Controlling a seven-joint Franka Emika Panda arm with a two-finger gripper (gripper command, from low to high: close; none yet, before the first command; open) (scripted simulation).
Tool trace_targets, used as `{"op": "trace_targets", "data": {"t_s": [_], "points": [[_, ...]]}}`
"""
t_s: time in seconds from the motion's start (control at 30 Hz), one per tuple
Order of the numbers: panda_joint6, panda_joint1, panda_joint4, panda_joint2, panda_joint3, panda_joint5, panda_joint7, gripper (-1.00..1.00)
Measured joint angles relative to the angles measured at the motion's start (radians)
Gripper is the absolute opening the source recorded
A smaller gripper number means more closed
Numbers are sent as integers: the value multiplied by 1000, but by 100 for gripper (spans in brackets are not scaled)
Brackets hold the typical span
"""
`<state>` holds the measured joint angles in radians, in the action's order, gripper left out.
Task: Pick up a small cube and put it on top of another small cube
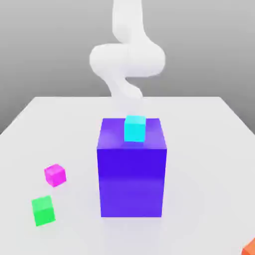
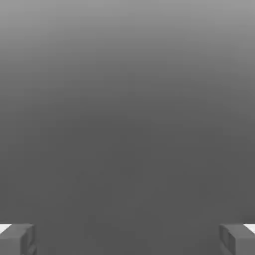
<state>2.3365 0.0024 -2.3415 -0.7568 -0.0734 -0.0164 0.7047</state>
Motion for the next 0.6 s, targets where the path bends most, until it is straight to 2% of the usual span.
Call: {"op": "trace_targets", "data": {"t_s": [0.6], "points": [[281,22,-306,356,-463,-116,-686,0]]}}
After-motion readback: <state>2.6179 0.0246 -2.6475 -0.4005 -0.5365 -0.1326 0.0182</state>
